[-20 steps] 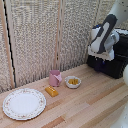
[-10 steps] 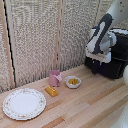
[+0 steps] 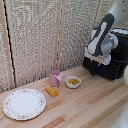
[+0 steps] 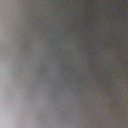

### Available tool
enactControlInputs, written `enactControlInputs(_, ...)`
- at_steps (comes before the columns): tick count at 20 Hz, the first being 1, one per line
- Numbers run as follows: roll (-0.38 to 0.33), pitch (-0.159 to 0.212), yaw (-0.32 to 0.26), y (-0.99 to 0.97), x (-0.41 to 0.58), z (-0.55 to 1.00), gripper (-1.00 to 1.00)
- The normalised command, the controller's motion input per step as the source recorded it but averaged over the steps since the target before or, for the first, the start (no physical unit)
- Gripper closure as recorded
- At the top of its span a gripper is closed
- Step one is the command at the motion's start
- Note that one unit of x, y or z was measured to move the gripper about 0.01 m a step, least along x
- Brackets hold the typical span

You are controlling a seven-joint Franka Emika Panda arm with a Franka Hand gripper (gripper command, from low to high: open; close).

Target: Carefully navigate your gripper to the air fryer's handle. Confidently seize the handle using your gripper. Gradually bring the handle toward yourself to access the air fryer.

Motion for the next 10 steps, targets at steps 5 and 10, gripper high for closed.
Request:
enactControlInputs(5, -0.018, -0.005, -0.077, 0.92, 0.224, -0.15, 1.0)
enactControlInputs(10, -0.02, -0.02, -0.09, 0.9, 0.235, -0.08, 1.0)
